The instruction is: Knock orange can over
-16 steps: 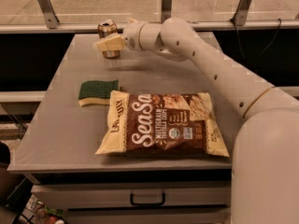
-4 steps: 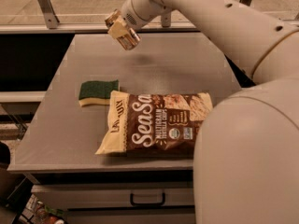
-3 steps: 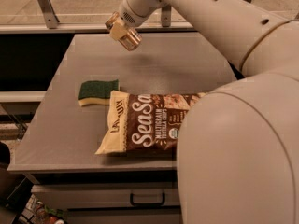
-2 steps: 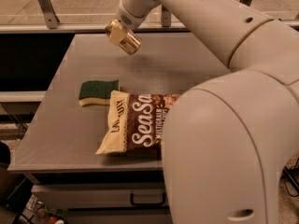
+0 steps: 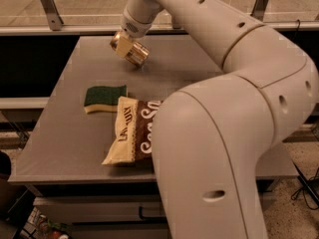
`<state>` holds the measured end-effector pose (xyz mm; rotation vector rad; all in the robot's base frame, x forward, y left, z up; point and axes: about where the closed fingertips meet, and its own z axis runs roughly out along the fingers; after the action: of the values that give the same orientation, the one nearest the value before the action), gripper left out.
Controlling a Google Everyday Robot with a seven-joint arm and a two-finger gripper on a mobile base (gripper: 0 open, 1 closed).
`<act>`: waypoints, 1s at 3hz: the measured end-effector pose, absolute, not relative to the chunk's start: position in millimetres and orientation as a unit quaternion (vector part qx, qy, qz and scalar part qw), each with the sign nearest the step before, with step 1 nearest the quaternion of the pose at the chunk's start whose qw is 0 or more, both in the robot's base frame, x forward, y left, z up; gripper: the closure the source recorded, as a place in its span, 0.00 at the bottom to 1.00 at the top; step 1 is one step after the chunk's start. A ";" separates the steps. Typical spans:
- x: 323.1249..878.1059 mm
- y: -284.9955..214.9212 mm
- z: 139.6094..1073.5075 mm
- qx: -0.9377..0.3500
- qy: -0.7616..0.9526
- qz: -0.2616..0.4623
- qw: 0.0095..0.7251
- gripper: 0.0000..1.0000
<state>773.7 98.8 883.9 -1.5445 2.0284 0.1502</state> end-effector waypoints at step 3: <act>775.6 126.8 852.3 -0.605 0.743 0.114 0.261 1.00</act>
Offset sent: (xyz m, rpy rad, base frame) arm 0.0137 0.0435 -0.0421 0.1053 0.1400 0.1596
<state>775.6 126.8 852.3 -1.6390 2.0112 0.3085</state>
